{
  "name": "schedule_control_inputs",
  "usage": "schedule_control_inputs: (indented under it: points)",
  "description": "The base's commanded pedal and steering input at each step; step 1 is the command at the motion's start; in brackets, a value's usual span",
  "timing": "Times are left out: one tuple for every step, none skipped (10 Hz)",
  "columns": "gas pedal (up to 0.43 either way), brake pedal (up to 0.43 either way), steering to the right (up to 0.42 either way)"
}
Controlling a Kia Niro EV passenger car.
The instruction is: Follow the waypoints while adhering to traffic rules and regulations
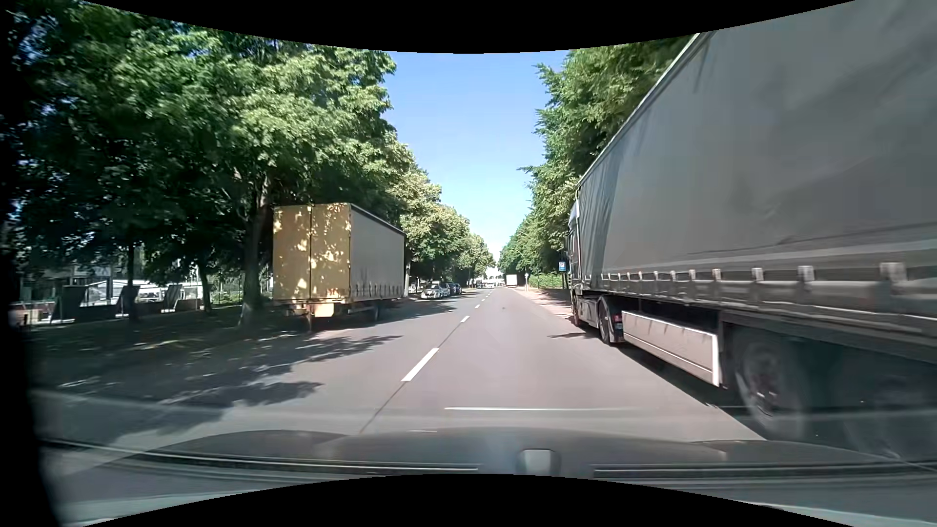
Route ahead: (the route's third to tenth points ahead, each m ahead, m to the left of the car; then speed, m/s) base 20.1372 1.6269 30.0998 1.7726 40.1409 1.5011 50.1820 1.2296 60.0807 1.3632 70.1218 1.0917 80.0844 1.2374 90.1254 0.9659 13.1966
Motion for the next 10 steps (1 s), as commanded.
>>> schedule_control_inputs:
  points:
    - [0.157, 0.006, 0.006]
    - [0.157, 0.006, 0.006]
    - [0.157, 0.006, 0.006]
    - [0.169, 0.006, 0.006]
    - [0.169, 0.006, 0.006]
    - [0.169, 0.006, 0.007]
    - [0.169, 0.006, 0.007]
    - [0.169, 0.006, 0.008]
    - [0.177, 0.006, 0.009]
    - [0.177, 0.006, 0.009]
